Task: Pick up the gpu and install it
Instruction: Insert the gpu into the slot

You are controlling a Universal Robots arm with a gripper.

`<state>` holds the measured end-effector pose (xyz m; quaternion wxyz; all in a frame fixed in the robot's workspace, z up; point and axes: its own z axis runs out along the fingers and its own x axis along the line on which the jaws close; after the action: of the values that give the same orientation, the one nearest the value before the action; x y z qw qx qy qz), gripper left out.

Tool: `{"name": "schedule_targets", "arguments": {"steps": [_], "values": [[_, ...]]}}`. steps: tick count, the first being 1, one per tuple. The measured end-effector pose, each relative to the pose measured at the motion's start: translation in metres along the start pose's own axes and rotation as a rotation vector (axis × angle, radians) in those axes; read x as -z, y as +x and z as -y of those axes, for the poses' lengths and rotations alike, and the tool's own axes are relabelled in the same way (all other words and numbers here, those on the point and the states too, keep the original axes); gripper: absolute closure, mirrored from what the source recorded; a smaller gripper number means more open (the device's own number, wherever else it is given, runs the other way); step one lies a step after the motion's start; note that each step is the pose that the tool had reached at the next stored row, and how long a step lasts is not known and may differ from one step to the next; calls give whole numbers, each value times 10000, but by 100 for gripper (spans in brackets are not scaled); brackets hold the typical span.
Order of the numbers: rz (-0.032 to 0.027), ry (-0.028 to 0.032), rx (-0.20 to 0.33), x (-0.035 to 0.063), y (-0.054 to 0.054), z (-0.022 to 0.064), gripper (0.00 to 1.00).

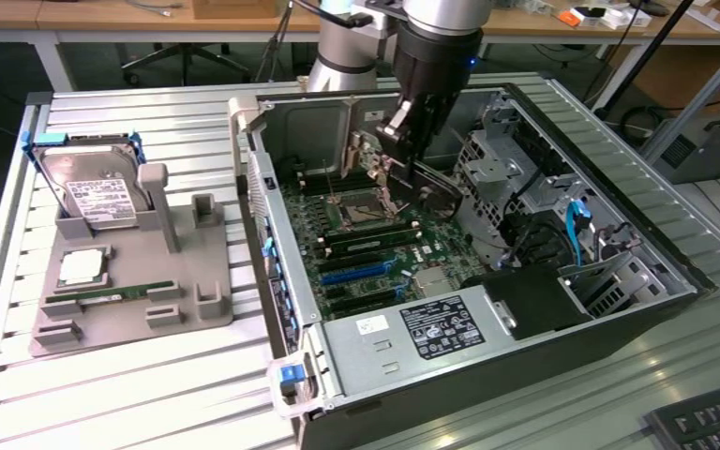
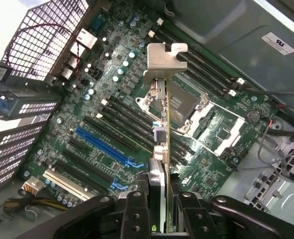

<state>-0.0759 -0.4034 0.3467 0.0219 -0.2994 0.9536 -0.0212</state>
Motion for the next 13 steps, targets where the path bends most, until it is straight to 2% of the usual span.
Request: {"name": "schedule_targets", "arguments": {"steps": [13], "values": [[46,-25,860,0,0,0,73]]}}
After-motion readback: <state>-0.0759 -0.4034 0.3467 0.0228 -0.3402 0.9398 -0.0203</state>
